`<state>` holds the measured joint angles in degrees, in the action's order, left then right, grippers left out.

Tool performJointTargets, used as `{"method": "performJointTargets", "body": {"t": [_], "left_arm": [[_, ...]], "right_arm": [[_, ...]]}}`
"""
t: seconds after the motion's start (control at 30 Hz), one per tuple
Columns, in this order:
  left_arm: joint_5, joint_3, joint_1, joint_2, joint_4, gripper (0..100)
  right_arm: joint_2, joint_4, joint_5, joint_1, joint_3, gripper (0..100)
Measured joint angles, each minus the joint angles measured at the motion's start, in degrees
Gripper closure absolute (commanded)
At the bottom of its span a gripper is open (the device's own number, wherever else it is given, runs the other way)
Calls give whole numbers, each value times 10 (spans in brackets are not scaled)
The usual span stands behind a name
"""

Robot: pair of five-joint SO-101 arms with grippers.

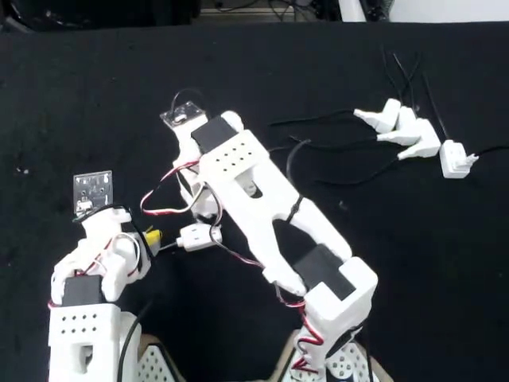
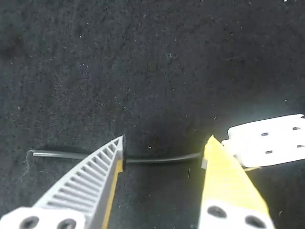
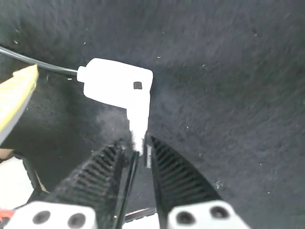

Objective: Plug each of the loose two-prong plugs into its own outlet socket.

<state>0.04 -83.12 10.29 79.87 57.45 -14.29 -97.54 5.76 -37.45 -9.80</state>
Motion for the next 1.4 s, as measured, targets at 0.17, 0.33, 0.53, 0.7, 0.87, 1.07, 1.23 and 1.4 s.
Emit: {"method": "performJointTargets", "body": {"t": [0.17, 0.33, 0.53, 0.7, 0.87, 1.07, 1.23, 1.4], "left_arm": [[0, 0, 0, 0, 0, 733], [0, 0, 0, 0, 0, 733], [0, 0, 0, 0, 0, 733], [0, 0, 0, 0, 0, 733], [0, 0, 0, 0, 3, 733], [0, 0, 0, 0, 4, 733], [0, 0, 0, 0, 4, 733], [0, 0, 0, 0, 4, 733]], "right_arm": [[0, 0, 0, 1, 0, 988], [-1, 0, 0, 1, 14, 988], [-1, 0, 0, -3, 24, 988], [-4, 6, 0, -2, 24, 988], [-46, 8, 11, -1, 23, 988], [-64, 8, 21, -4, 19, 988], [-70, 16, 21, -11, -2, 988], [-71, 31, 21, -11, -4, 988]]}}
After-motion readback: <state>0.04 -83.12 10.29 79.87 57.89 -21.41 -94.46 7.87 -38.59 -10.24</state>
